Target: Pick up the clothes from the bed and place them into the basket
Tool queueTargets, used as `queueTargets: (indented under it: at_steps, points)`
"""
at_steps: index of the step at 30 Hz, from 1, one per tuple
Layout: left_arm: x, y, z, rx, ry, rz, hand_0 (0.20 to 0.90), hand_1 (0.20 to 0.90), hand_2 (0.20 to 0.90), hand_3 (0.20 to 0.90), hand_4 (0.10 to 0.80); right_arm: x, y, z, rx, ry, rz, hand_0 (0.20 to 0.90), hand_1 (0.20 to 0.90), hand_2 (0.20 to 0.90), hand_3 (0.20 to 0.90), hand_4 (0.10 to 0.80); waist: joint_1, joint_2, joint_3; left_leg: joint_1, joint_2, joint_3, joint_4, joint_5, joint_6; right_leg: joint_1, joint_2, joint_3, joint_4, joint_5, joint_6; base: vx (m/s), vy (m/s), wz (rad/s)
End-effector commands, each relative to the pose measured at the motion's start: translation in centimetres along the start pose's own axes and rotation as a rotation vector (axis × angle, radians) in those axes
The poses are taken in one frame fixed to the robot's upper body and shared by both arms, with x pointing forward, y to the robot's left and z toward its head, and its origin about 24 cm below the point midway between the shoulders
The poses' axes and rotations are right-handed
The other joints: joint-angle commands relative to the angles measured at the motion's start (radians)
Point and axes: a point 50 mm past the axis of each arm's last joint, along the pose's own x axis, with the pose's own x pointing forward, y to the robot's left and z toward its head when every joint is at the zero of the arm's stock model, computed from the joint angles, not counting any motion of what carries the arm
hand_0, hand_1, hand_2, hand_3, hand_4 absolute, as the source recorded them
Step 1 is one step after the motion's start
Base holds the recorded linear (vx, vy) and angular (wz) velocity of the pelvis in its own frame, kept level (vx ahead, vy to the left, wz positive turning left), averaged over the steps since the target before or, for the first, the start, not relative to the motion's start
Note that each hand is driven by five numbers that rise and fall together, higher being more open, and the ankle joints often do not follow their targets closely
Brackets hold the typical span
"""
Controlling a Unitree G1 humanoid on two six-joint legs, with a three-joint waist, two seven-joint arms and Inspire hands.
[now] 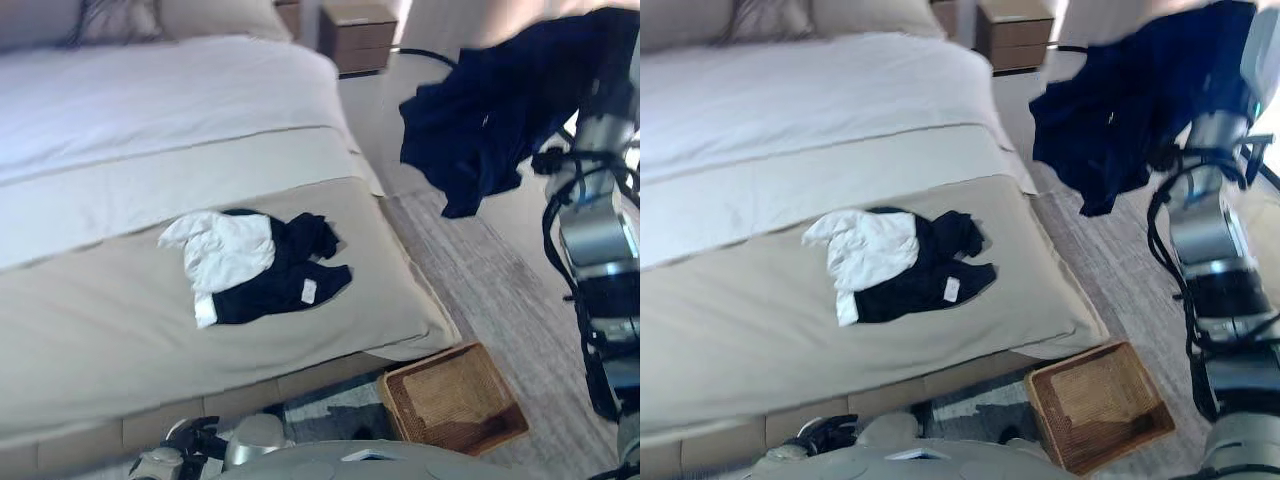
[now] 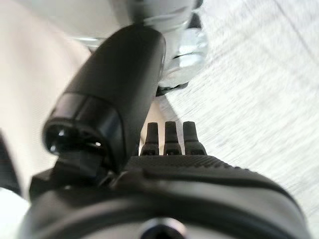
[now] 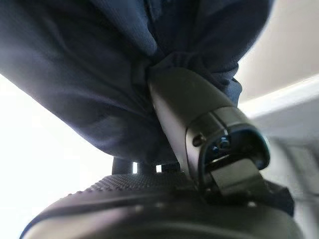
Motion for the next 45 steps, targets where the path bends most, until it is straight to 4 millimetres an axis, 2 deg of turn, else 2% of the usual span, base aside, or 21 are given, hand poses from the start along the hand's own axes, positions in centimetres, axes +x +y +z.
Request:
queueTargets:
  at_steps: [1, 5, 6, 8, 9, 15, 18, 19, 21, 24, 27, 30, 36, 45]
  points:
    - [0.4, 0.1, 3.0, 0.062, -0.052, -0.017, 0.9, 0.9, 0.9, 0.9, 0.8, 1.0, -1.7, 1.8, 0.011, -0.117, -0.034, 0.3, 0.3, 0.3, 0.2, 0.1, -0.026, 0.009, -0.062, 0.047, -0.004, -0.011, -0.021, -0.099, 0.032, -0.027, 0.061, 0.011, 0.011, 0.026, -0.025, -0.057, -0.09, -0.52]
    - [0.4, -0.2, 4.6, 0.091, -0.095, -0.023, 0.9, 0.9, 0.9, 0.9, 0.8, -0.6, 0.8, -2.2, -0.084, 0.018, 0.109, 0.3, 0.3, 0.3, 0.2, 0.1, -0.055, 0.016, -0.051, 0.047, 0.003, 0.024, -0.021, -0.098, 0.026, -0.029, 0.07, 0.026, -0.019, 0.047, -0.026, -0.063, -0.095, -0.32]
    - [0.4, -0.2, 4.7, 0.093, -0.098, -0.023, 0.9, 0.9, 0.9, 0.9, 0.8, -0.7, 0.9, -2.5, -0.094, 0.027, 0.119, 0.3, 0.3, 0.3, 0.2, 0.1, -0.056, 0.016, -0.051, 0.048, 0.004, 0.027, -0.021, -0.098, 0.025, -0.028, 0.071, 0.027, -0.021, 0.049, -0.026, -0.045, -0.09, -0.2]
    - [0.4, -0.3, 5.2, 0.121, -0.116, -0.032, 0.9, 0.9, 0.9, 0.9, 0.8, -1.8, 2.0, -5.0, -0.17, 0.116, 0.197, 0.3, 0.3, 0.3, 0.2, 0.1, -0.067, 0.022, -0.045, 0.05, 0.009, 0.045, -0.021, -0.099, 0.023, -0.028, 0.074, 0.03, -0.034, 0.057, -0.026, -0.044, -0.101, -0.16]
    - [0.4, -0.3, 5.2, 0.122, -0.117, -0.033, 0.9, 0.9, 0.9, 0.9, 0.8, -1.8, 2.1, -5.1, -0.172, 0.123, 0.201, 0.3, 0.3, 0.3, 0.2, 0.1, -0.067, 0.022, -0.045, 0.051, 0.009, 0.046, -0.021, -0.099, 0.023, -0.028, 0.074, 0.03, -0.034, 0.057, -0.026, -0.049, -0.103, -0.15]
    - [0.3, -0.4, 6.4, 0.188, -0.148, -0.057, 0.9, 0.9, 0.9, 0.9, 0.8, -3.2, 3.9, -9.0, -0.307, 0.28, 0.322, 0.3, 0.3, 0.3, 0.2, 0.1, -0.067, 0.039, -0.017, 0.04, 0.023, 0.065, -0.021, -0.086, 0.013, -0.045, 0.08, 0.032, -0.053, 0.073, -0.028, -0.083, -0.105, -0.09]
    - [0.3, -0.4, 6.9, 0.195, -0.161, -0.059, 0.9, 0.9, 0.9, 0.9, 0.8, -3.0, 4.2, -9.6, -0.345, 0.313, 0.339, 0.3, 0.3, 0.3, 0.2, 0.1, -0.063, 0.046, -0.003, 0.026, 0.028, 0.066, -0.021, -0.078, 0.008, -0.06, 0.082, 0.034, -0.058, 0.078, -0.029, -0.114, -0.081, -0.02]
    - [0.3, -0.4, 7.2, 0.199, -0.165, -0.061, 0.9, 0.9, 0.9, 0.9, 0.8, -2.8, 4.3, -9.9, -0.369, 0.34, 0.35, 0.467, 0.467, 0.467, 0.395, 0.295, -0.061, 0.05, 0.004, 0.017, 0.031, 0.065, -0.021, -0.074, 0.005, -0.068, 0.083, 0.035, -0.058, 0.08, -0.029, -0.082, -0.063, -0.04]
    - [0.3, -0.4, 7.5, 0.202, -0.172, -0.061, 0.9, 0.9, 0.9, 0.9, 0.8, -3.0, 4.5, -10.3, -0.398, 0.37, 0.364, 0.9, 0.9, 0.9, 0.9, 0.8, -0.059, 0.054, 0.012, 0.008, 0.034, 0.064, -0.021, -0.068, 0.001, -0.078, 0.084, 0.034, -0.058, 0.081, -0.03, -0.095, -0.068, -0.08]
    - [0.2, -0.2, 8.3, 0.203, -0.193, -0.059, 0.9, 0.9, 0.9, 0.9, 0.8, -3.4, 4.3, -11.9, -0.484, 0.456, 0.421, 0.9, 0.9, 0.9, 0.9, 0.8, -0.055, 0.059, 0.029, -0.008, 0.04, 0.058, -0.02, -0.057, -0.007, -0.09, 0.084, 0.03, -0.058, 0.083, -0.03, -0.094, -0.056, -0.02]
    - [0.1, -0.1, 8.8, 0.212, -0.206, -0.06, 0.9, 0.9, 0.9, 0.9, 0.8, -4.6, 4.1, -14.0, -0.543, 0.559, 0.488, 0.9, 0.9, 0.9, 0.9, 0.8, -0.047, 0.061, 0.037, -0.012, 0.046, 0.052, -0.019, -0.05, -0.012, -0.089, 0.084, 0.023, -0.058, 0.081, -0.032, -0.036, -0.05, 0.0]
    - [0.1, 0.1, 8.8, 0.225, -0.208, -0.063, 0.9, 0.9, 0.9, 0.9, 0.8, -5.4, 3.6, -15.2, -0.561, 0.614, 0.522, 0.9, 0.9, 0.9, 0.9, 0.8, -0.041, 0.058, 0.038, -0.011, 0.051, 0.046, -0.018, -0.046, -0.017, -0.082, 0.084, 0.013, -0.058, 0.078, -0.032, 0.007, -0.044, 0.03]
    - [0.1, 0.3, 8.5, 0.223, -0.198, -0.064, 0.9, 0.9, 0.9, 0.9, 0.8, -6.1, 3.3, -16.0, -0.575, 0.64, 0.529, 0.9, 0.9, 0.9, 0.9, 0.8, -0.043, 0.059, 0.034, -0.008, 0.051, 0.038, -0.018, -0.043, -0.023, -0.077, 0.084, 0.01, -0.058, 0.074, -0.034, 0.012, -0.007, 0.05]
    - [0.1, 0.3, 8.0, 0.206, -0.195, -0.073, 0.9, 0.9, 0.9, 0.9, 0.8, -6.2, 2.8, -16.5, -0.605, 0.657, 0.546, 0.9, 0.9, 0.9, 0.9, 0.8, -0.041, 0.058, 0.028, 0.003, 0.047, 0.034, -0.02, -0.047, -0.024, -0.064, 0.08, 0.004, -0.058, 0.067, -0.035, 0.026, 0.027, 0.01]
